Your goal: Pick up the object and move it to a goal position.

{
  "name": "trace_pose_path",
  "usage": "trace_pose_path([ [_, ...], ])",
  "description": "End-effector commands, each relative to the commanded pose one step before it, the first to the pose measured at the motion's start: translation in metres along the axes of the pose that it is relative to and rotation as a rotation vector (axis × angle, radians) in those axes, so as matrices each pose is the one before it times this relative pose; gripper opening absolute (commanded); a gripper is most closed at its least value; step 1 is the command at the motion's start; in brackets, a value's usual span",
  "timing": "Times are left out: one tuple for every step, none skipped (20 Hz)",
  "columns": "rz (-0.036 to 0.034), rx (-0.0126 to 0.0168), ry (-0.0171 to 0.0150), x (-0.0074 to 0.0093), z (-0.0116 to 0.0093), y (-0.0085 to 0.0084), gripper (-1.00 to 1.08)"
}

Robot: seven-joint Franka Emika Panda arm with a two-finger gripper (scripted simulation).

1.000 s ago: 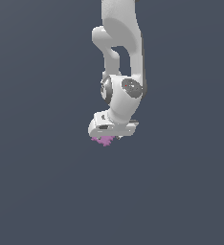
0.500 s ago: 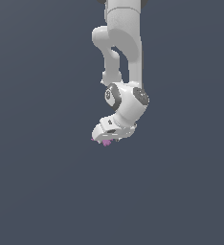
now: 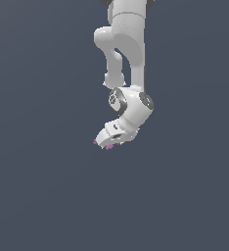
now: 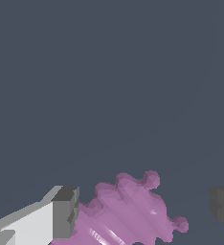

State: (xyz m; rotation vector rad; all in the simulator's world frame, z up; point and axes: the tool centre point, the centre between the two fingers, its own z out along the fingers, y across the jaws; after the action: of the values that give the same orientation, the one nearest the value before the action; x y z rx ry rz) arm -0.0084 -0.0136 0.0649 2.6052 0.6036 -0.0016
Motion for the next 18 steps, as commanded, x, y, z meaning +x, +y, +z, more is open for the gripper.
trace_pose_path([
  [-0.00011, -0.0001, 0.00001, 0.00001, 0.0, -0.00001, 1.08],
  [0.0, 0.0, 0.0, -0.00001, 0.00037, 0.00002, 1.08],
  [0.0, 0.0, 0.0, -0.00003, 0.00112, 0.00006, 1.08],
  [0.0, 0.0, 0.0, -0.00006, 0.00187, 0.0001, 1.08],
  [-0.00074, -0.00062, 0.00014, 0.00011, 0.00236, -0.00024, 1.08],
  [0.0, 0.0, 0.0, -0.00016, 0.00336, 0.00019, 1.08],
  [-0.00057, -0.00038, 0.0001, -0.00006, 0.00394, -0.00007, 1.08],
  [-0.00059, -0.00035, 0.0001, -0.00014, 0.0045, -0.00005, 1.08],
  [-0.00061, -0.00032, 0.0001, -0.00014, 0.00395, -0.00009, 1.08],
  [-0.00062, -0.00029, 0.00009, -0.0001, 0.00321, -0.00014, 1.08],
  [0.0, 0.0, 0.0, -0.00024, 0.0026, 0.00014, 1.08],
  [-0.00064, -0.00025, 0.00009, 0.00001, 0.00174, -0.00023, 1.08],
  [0.0, 0.0, 0.0, -0.00011, 0.00111, 0.00006, 1.08],
  [0.0, 0.0, 0.0, -0.00004, 0.00037, 0.00002, 1.08],
  [0.0, 0.0, 0.0, 0.0, 0.0, 0.0, -1.0],
  [0.0, 0.0, 0.0, 0.0, 0.0, 0.0, -1.0],
  [0.0, 0.0, 0.0, 0.0, 0.0, 0.0, -1.0],
  [0.0, 0.0, 0.0, 0.0, 0.0, 0.0, -1.0],
])
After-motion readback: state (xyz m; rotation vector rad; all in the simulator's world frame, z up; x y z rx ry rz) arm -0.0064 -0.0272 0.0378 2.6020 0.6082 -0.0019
